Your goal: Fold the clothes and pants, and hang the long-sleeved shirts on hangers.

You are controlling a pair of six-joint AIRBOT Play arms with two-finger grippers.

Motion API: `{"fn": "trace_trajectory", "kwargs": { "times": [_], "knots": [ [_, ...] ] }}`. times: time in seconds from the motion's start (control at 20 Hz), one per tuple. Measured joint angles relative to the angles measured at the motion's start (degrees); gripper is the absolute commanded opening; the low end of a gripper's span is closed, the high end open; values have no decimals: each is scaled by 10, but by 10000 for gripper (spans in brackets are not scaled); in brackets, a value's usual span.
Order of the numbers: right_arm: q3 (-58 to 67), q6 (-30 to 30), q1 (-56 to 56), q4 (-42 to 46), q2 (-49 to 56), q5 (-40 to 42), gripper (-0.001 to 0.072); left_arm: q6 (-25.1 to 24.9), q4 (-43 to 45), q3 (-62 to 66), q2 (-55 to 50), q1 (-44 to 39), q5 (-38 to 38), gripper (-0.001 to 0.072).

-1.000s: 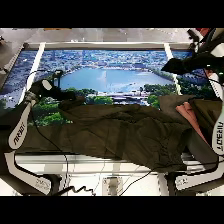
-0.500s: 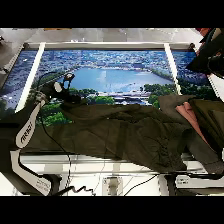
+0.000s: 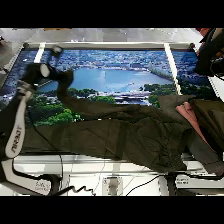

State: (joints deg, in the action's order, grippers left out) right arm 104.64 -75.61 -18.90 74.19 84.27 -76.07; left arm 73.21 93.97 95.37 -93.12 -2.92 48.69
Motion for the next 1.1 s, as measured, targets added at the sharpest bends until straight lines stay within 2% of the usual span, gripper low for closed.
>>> {"fn": "trace_trajectory", "kwargs": {
  "times": [0.3, 0.35, 0.4, 0.7, 0.8, 0.95, 1.0, 1.05, 1.1],
  "knots": [
    [-1, -3, 0, 29, 0, 6, 174, 58, 57, 25, 98, 104, 32, 30],
    [-1, -3, 0, 31, 0, 6, 134, 70, 61, 26, 106, 125, 46, 30],
    [-2, -3, 0, 32, 0, 7, 30, 81, 63, 26, 112, 146, 64, 30],
    [-48, 2, -9, 76, 0, -11, 26, 110, 65, 21, 110, 212, 156, 29],
    [-95, 27, -30, 77, -1, -36, 25, 113, 65, 19, 101, 219, 169, 30],
    [-210, 105, -82, -25, -7, -89, 33, 115, 65, 17, 89, 223, 183, 30],
    [-252, 127, -100, -71, -9, -104, 130, 116, 64, 17, 87, 223, 186, 30],
    [-290, 143, -113, -109, -10, -113, 330, 117, 64, 17, 85, 224, 188, 29],
    [-327, 155, -124, -139, -10, -117, 436, 117, 64, 17, 84, 224, 190, 30]
  ]
}}
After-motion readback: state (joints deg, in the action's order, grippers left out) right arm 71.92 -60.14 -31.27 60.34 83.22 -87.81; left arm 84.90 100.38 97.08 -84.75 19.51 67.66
